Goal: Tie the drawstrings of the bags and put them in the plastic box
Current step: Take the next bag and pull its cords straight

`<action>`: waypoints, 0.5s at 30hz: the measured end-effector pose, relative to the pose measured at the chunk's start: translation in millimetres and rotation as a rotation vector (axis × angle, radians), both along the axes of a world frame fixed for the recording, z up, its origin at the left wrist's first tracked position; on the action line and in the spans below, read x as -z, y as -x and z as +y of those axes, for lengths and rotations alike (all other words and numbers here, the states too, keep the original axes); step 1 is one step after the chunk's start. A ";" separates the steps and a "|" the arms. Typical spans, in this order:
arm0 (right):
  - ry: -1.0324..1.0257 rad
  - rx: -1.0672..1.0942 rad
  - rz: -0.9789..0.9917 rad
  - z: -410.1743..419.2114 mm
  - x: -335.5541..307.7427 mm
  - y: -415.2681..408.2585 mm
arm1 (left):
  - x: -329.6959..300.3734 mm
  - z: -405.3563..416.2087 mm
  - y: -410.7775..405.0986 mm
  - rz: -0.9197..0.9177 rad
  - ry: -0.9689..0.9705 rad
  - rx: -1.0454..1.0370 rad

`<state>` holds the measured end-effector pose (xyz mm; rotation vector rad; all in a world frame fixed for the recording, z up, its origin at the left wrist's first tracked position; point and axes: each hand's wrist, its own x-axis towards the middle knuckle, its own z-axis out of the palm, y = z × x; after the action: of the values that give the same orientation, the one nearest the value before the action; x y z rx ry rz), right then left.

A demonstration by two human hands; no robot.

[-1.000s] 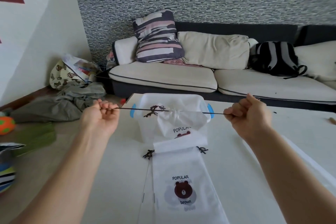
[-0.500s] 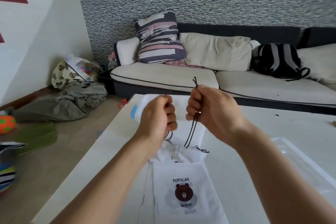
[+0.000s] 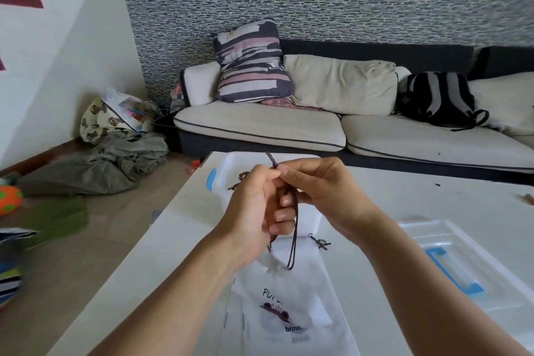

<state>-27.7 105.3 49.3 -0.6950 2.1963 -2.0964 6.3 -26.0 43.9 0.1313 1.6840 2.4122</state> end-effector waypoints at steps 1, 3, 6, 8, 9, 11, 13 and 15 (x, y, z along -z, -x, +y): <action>-0.050 0.034 0.026 0.9 1.4 2.0 | 1.4 0.0 -0.2 0.025 0.038 -0.001; -0.131 0.073 0.048 4.9 3.0 5.3 | 3.6 -0.4 -0.4 0.056 0.076 -0.019; -0.154 0.083 0.044 16.1 -2.1 4.8 | 4.8 -5.0 3.2 0.064 0.063 -0.045; -0.286 0.163 0.152 23.1 -6.7 3.1 | 5.7 -7.7 5.4 0.067 0.127 -0.081; -0.371 0.226 0.216 24.5 -7.9 2.3 | 5.8 -8.1 6.2 0.055 0.165 -0.107; -0.479 0.352 0.302 23.7 -9.8 -0.3 | 6.3 -9.0 8.5 0.004 0.202 -0.179; -0.446 0.352 0.232 23.4 -12.0 -3.3 | 6.4 -12.0 13.7 -0.057 0.136 -0.258; -0.381 0.217 0.022 20.3 -9.3 -8.0 | 5.1 -17.5 18.2 -0.107 -0.050 -0.244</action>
<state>-19.7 125.6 58.6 -0.4681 2.6801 -1.6677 -12.0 -43.5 38.8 -0.2046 1.6790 2.5816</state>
